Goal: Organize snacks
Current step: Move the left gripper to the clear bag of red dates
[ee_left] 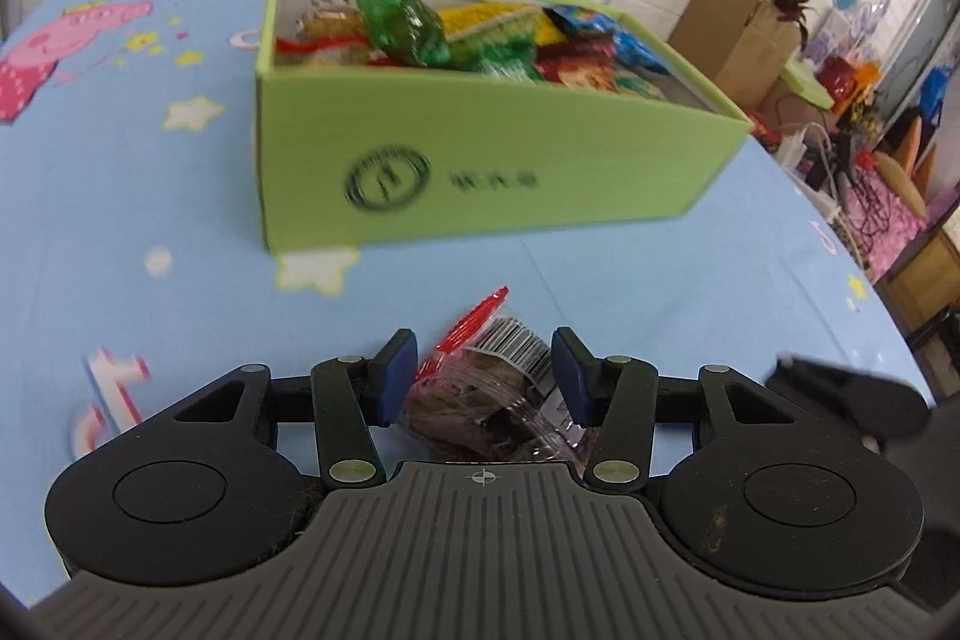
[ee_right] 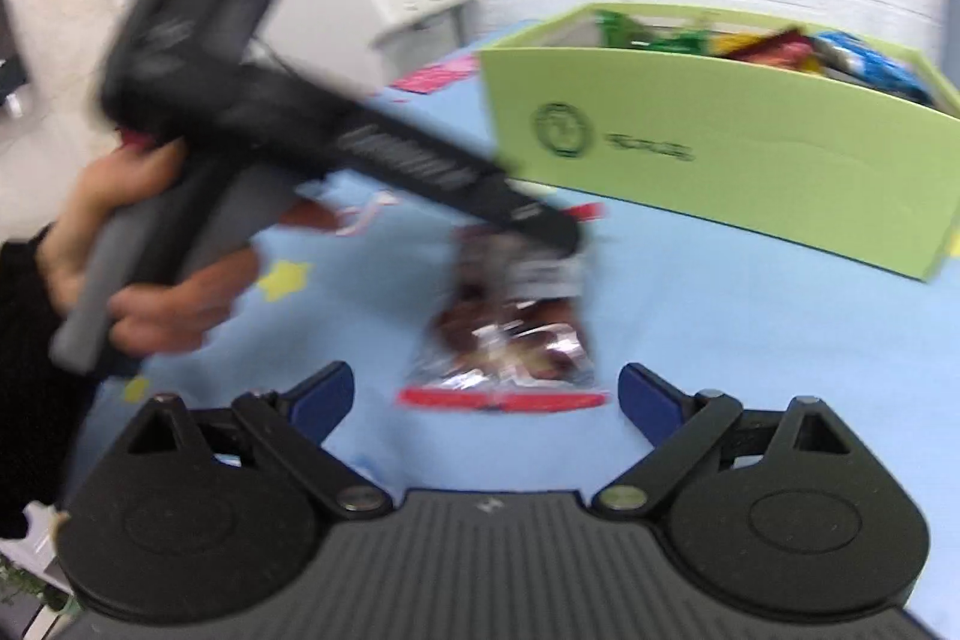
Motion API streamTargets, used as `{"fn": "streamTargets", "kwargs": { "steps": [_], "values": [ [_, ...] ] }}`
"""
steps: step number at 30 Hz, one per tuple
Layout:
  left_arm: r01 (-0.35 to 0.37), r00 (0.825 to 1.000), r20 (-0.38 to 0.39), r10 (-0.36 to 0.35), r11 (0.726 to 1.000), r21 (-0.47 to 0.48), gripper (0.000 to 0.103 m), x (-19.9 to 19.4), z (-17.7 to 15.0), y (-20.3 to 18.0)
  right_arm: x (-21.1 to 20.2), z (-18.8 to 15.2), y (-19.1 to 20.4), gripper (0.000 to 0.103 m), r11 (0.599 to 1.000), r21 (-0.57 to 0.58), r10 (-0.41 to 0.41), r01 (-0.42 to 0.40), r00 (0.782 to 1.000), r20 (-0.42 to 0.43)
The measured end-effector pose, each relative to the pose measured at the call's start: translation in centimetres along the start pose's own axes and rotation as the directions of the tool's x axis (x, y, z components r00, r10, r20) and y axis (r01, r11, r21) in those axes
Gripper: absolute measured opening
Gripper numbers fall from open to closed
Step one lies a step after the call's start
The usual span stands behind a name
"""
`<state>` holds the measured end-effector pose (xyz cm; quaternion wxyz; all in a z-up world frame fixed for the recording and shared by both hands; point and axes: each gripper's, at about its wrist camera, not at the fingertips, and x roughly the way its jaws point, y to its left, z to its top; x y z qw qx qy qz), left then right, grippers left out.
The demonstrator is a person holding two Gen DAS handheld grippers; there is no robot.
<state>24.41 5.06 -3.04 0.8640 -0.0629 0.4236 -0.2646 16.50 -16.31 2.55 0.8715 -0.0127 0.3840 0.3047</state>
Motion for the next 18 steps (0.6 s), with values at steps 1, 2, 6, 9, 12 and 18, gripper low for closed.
{"fn": "streamTargets", "kwargs": {
  "steps": [1,2,6,9,12,18],
  "values": [
    [0.016,1.000,-0.002,-0.016,1.000,-0.012,0.035,-0.3,-0.8,-0.4,-0.3,-0.2,-0.5,0.093,1.000,0.018,-0.011,0.011,1.000,0.004],
    [0.028,1.000,-0.008,-0.028,0.999,-0.028,0.037,-0.6,-1.5,-0.9,-0.7,-0.5,-0.9,0.093,0.999,0.037,-0.017,0.016,1.000,0.010],
    [0.022,1.000,0.011,-0.021,0.991,-0.129,0.038,-2.2,-4.5,-2.2,-3.0,-2.3,-1.2,0.093,0.996,0.063,-0.060,0.057,0.997,0.047],
    [-0.035,0.998,0.039,0.042,0.988,-0.148,0.041,-3.5,-6.2,-3.2,-5.1,-4.0,-0.9,0.093,0.994,0.066,-0.095,0.090,0.992,0.079],
    [-0.043,0.998,0.041,0.051,0.984,-0.173,0.041,-4.3,-7.2,-3.5,-6.9,-6.0,0.8,0.093,0.997,0.014,-0.078,0.077,0.994,0.081],
    [-0.049,0.998,0.034,0.056,0.982,-0.183,0.042,-5.6,-8.9,-3.9,-5.3,-6.9,3.8,0.093,0.981,-0.165,-0.103,0.103,0.995,0.012]
  ]
}}
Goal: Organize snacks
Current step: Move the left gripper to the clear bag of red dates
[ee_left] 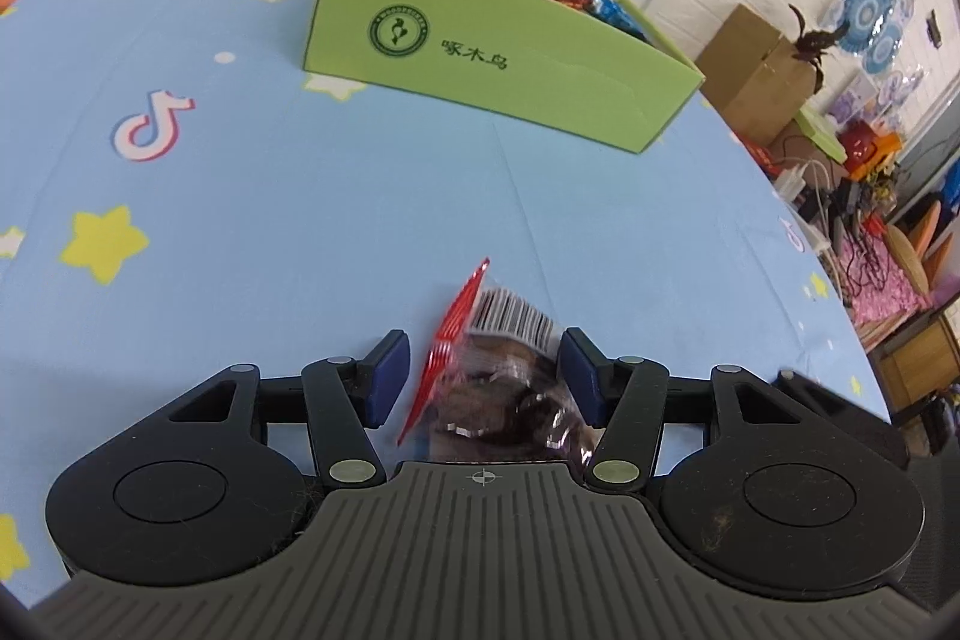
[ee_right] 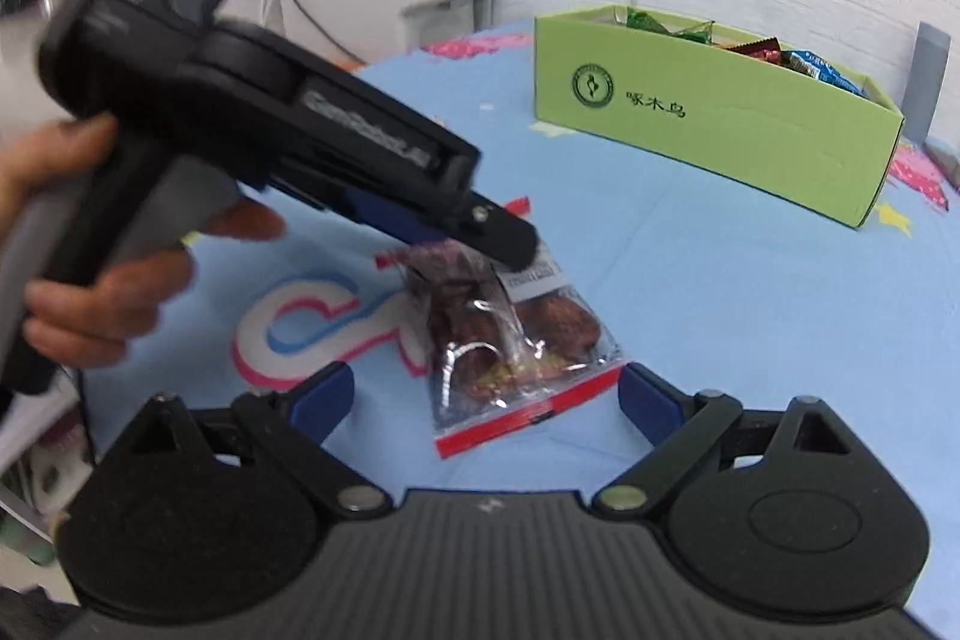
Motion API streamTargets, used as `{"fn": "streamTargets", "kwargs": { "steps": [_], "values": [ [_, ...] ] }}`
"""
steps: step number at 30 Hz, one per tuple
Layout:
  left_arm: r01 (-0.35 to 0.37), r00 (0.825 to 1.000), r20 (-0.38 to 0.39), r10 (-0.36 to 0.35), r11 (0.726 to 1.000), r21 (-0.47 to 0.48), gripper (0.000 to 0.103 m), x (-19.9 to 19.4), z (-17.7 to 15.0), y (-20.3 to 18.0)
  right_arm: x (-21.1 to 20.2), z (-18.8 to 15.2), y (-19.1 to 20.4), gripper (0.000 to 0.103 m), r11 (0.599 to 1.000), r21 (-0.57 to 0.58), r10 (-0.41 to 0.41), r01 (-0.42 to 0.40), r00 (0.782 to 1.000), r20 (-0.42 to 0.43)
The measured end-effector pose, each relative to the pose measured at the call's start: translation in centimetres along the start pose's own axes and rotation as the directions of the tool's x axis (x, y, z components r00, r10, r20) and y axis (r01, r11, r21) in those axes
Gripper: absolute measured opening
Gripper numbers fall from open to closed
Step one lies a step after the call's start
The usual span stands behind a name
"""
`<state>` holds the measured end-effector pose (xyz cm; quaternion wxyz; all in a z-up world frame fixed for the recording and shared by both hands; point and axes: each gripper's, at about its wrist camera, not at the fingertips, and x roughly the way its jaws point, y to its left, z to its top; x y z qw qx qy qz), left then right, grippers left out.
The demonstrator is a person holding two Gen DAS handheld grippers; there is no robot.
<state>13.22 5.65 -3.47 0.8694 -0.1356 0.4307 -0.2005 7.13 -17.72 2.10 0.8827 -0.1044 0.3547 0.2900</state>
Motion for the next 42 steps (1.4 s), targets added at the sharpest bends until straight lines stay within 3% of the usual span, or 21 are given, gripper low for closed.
{"fn": "streamTargets", "kwargs": {
  "steps": [3,4,7,10,13,17,20,24,28,33,38,42],
  "values": [
    [0.003,1.000,-0.005,-0.003,1.000,0.021,0.045,-0.6,-1.1,-0.3,0.6,-0.3,-1.7,0.094,0.998,0.032,-0.058,0.058,0.998,-0.008],
    [0.001,1.000,-0.007,-0.001,0.999,0.038,0.044,-0.8,-1.4,-0.6,0.6,-0.3,-2.4,0.102,0.996,0.058,-0.069,0.069,0.998,-0.013],
    [-0.017,1.000,-0.004,0.017,0.996,0.087,0.045,-1.1,-2.1,-1.3,0.0,-0.7,-3.6,0.102,0.988,0.103,-0.118,0.119,0.993,-0.013],
    [-0.018,1.000,0.010,0.017,0.997,0.071,0.047,-1.3,-1.8,-1.1,-1.4,-1.0,-3.3,0.103,0.991,0.130,-0.047,0.044,0.999,0.024],
    [-0.020,0.999,0.029,0.020,0.999,0.027,0.050,-1.6,-1.2,-0.4,-1.9,-0.2,-2.5,0.103,0.998,0.059,0.023,-0.026,0.998,0.052],
    [-0.024,0.999,0.031,0.024,1.000,0.007,0.050,-1.3,-0.5,0.2,-0.2,1.7,-2.3,0.103,0.999,-0.034,0.022,-0.021,0.999,0.029],
    [-0.025,0.999,0.026,0.025,0.999,0.021,0.051,-1.0,-0.1,0.3,0.6,2.2,-2.8,0.103,1.000,0.027,0.011,-0.012,1.000,0.007],
    [-0.006,1.000,0.023,0.004,0.996,0.090,0.056,-0.3,0.5,0.0,0.4,0.7,-2.9,0.103,0.988,0.133,0.070,-0.074,0.997,0.030],
    [-0.016,1.000,-0.001,0.017,0.986,0.167,0.050,1.0,0.5,-1.0,1.6,0.7,-2.0,0.102,0.993,0.108,0.044,-0.044,0.999,0.003],
    [-0.027,0.999,0.026,0.022,0.977,0.210,0.046,0.7,-0.2,-0.8,1.6,0.9,-1.9,0.102,0.992,0.112,0.057,-0.056,0.998,-0.001],
    [0.041,0.998,0.044,-0.049,0.983,0.176,0.043,0.2,-0.6,1.2,1.7,0.9,-2.1,0.102,0.987,0.131,0.093,-0.095,0.995,0.024],
    [0.068,0.996,0.048,-0.079,0.979,0.193,0.042,-0.1,-0.7,1.7,3.1,1.5,-1.1,0.102,0.997,0.017,0.069,-0.069,0.997,0.022]
  ]
}}
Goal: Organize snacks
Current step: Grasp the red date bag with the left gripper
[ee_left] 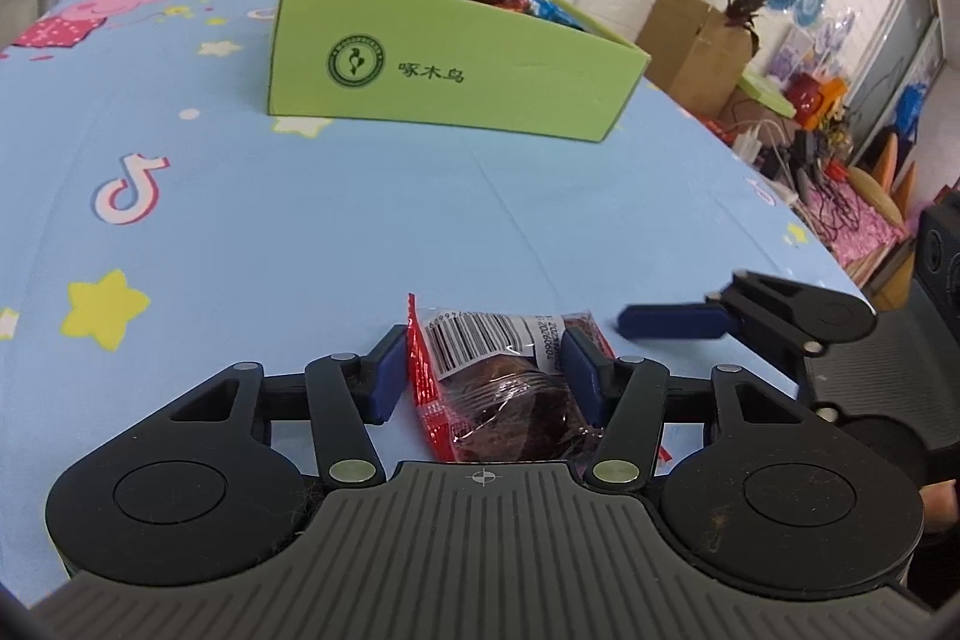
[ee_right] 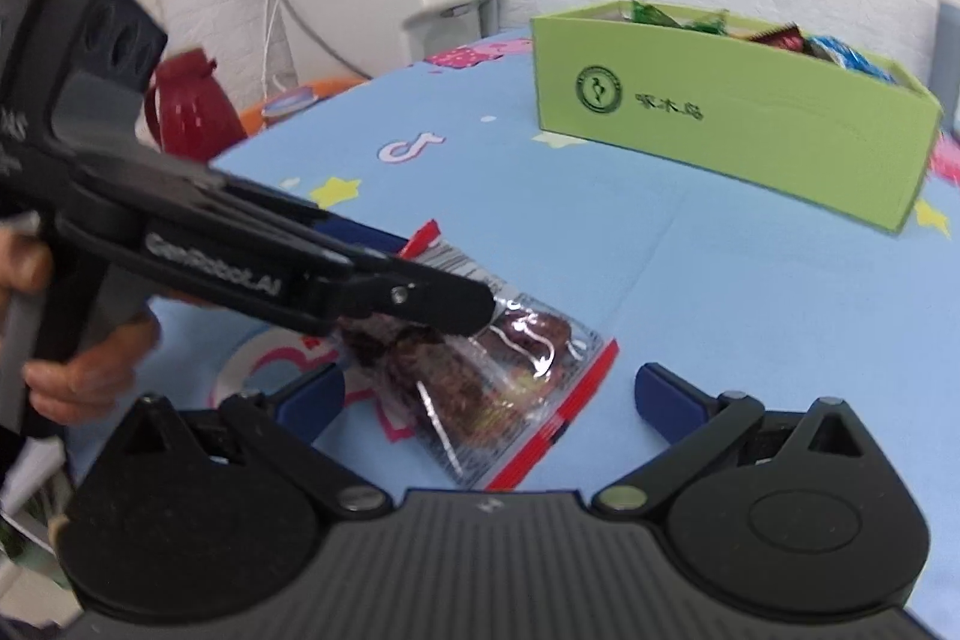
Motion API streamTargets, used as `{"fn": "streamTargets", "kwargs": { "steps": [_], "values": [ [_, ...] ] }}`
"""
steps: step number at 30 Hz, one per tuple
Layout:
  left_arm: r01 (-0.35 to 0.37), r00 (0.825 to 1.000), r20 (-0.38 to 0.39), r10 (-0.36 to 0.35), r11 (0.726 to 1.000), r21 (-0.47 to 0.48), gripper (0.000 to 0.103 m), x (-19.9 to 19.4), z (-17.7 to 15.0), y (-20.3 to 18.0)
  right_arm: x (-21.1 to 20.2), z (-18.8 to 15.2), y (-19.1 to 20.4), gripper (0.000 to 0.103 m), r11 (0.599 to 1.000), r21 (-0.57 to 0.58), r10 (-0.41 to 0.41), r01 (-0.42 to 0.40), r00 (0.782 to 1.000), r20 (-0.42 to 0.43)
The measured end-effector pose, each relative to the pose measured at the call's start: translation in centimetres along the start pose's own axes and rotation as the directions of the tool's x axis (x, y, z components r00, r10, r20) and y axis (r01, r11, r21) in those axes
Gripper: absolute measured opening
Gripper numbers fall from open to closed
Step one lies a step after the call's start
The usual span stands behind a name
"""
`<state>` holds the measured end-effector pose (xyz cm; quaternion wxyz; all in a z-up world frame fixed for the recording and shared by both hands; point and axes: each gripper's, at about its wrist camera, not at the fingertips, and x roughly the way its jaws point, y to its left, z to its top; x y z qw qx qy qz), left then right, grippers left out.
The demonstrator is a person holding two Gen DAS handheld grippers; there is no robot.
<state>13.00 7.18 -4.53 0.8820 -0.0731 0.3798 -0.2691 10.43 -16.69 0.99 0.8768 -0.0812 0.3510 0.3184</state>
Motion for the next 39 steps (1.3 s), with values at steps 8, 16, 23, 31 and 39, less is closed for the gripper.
{"fn": "streamTargets", "kwargs": {
  "steps": [8,16,23,31,39],
  "values": [
    [0.004,1.000,-0.019,-0.004,1.000,-0.021,0.042,0.1,0.5,0.2,1.6,1.3,0.7,0.102,0.995,-0.094,0.015,-0.018,0.999,-0.035],
    [-0.030,0.998,-0.047,0.031,0.999,0.016,0.050,2.6,2.3,-1.9,0.1,0.2,1.4,0.100,0.999,-0.025,-0.043,0.042,0.998,-0.043],
    [-0.102,0.993,-0.046,0.106,0.990,0.095,0.044,4.1,4.4,-2.8,-1.5,-0.8,3.2,0.103,1.000,0.011,0.019,-0.019,0.999,-0.030],
    [-0.125,0.992,0.000,0.125,0.989,-0.075,0.064,-2.4,2.0,-0.3,-2.0,0.2,0.9,0.102,0.999,0.043,0.019,-0.020,0.999,0.028],
    [-0.073,0.997,-0.054,0.062,0.970,-0.232,0.064,-1.7,0.3,0.7,-0.1,1.5,2.1,0.102,0.998,-0.028,0.059,-0.059,0.998,-0.002]
  ]
}}
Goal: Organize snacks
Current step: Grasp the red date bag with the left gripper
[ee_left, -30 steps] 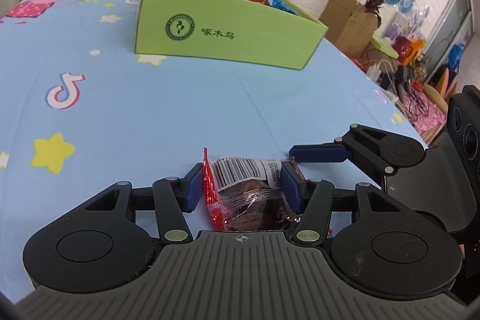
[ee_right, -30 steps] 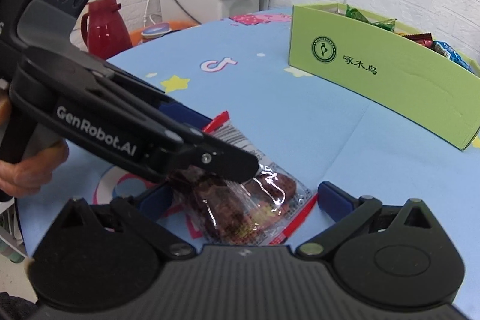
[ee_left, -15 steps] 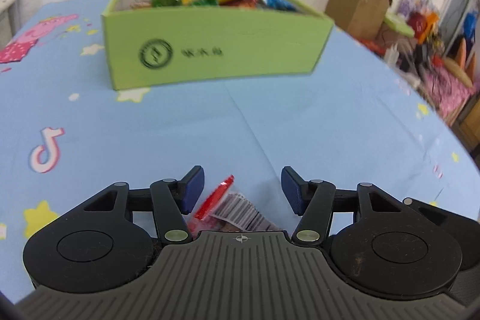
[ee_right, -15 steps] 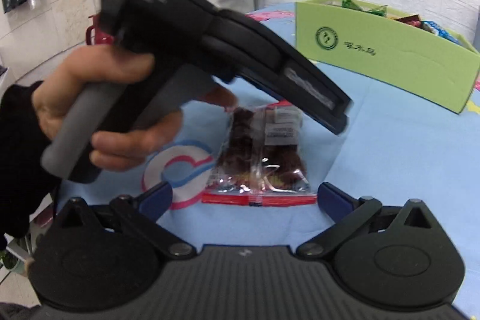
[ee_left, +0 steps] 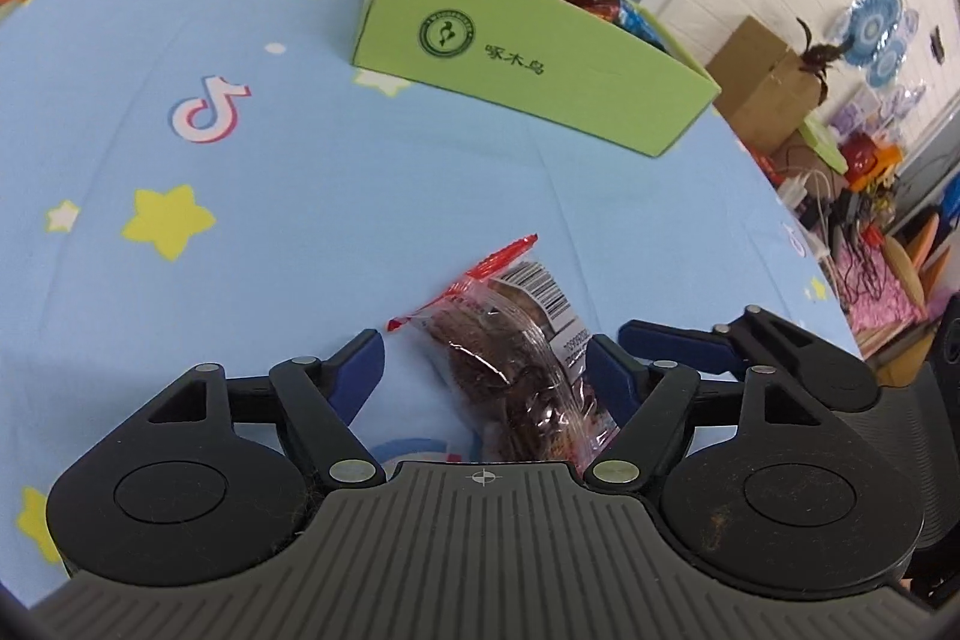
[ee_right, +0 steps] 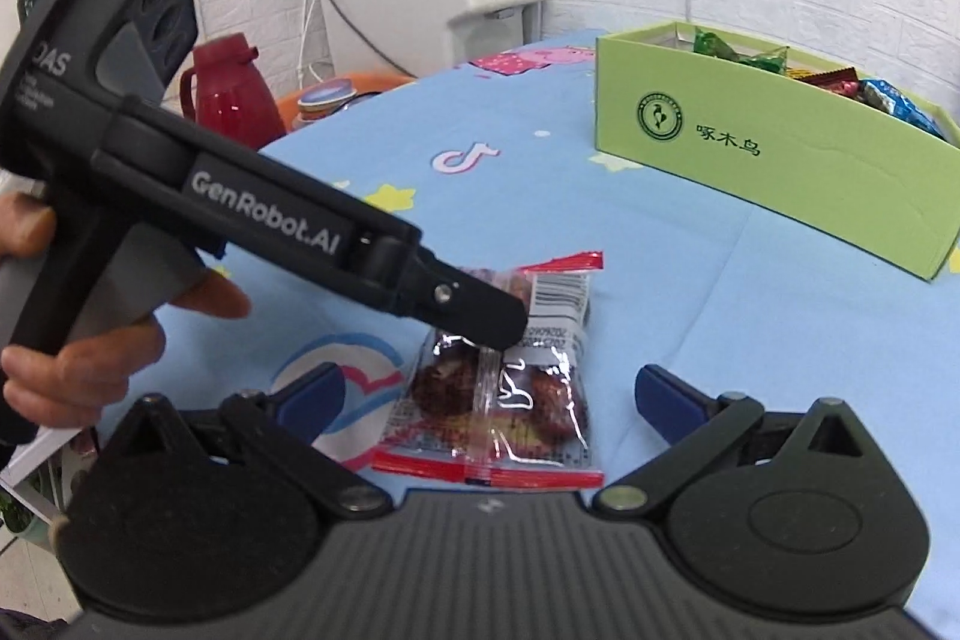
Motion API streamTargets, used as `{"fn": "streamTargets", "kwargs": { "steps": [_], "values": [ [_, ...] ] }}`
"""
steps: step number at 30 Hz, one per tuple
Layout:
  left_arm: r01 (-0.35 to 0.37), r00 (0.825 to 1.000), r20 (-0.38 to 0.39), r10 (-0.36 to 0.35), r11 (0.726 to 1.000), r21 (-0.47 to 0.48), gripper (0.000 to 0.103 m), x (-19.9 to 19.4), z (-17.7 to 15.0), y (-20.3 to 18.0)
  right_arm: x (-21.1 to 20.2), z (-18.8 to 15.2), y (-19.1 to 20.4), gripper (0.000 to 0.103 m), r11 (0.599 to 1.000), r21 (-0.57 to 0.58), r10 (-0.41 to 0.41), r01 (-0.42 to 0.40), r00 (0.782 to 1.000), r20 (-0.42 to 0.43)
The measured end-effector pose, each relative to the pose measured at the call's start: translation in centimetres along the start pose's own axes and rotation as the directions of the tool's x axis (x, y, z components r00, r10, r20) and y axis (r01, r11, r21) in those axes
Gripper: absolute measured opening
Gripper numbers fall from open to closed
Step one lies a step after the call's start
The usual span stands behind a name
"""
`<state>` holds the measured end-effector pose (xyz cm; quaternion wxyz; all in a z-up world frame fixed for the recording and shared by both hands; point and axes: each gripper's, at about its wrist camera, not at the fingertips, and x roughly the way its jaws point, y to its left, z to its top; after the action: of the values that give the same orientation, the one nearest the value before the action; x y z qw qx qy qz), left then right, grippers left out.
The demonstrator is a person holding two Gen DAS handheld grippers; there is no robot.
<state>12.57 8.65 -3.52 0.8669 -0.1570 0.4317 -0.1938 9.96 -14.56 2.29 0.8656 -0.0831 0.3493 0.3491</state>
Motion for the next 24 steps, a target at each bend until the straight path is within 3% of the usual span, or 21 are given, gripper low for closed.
{"fn": "streamTargets", "kwargs": {
  "steps": [3,6,12,17,20,24],
  "values": [
    [-0.008,1.000,0.013,0.008,1.000,-0.021,0.061,0.1,-0.1,-0.1,1.2,0.3,0.0,0.102,1.000,0.001,0.029,-0.029,0.999,-0.025],
    [-0.041,0.999,0.023,0.041,0.999,-0.001,0.048,0.5,0.1,-0.5,1.7,0.1,0.5,0.102,1.000,-0.026,0.015,-0.016,1.000,-0.016],
    [-0.041,0.999,0.017,0.041,0.999,-0.006,0.048,1.0,0.6,-0.7,1.9,-0.5,0.9,0.102,0.999,-0.052,-0.015,0.015,1.000,0.003],
    [-0.043,0.999,-0.004,0.043,0.999,-0.009,0.048,1.4,1.4,-1.1,1.8,0.9,-0.5,0.102,0.999,0.034,0.018,-0.017,0.999,-0.038],
    [-0.044,0.999,-0.016,0.044,0.999,-0.003,0.056,0.9,1.4,-1.1,0.6,0.7,-0.5,0.102,1.000,0.010,-0.014,0.014,0.999,-0.030],
    [-0.060,0.998,-0.025,0.060,0.998,0.003,0.050,0.6,1.4,-1.1,0.2,0.8,-1.2,0.102,1.000,0.021,-0.003,0.004,0.999,-0.043]
  ]
}}
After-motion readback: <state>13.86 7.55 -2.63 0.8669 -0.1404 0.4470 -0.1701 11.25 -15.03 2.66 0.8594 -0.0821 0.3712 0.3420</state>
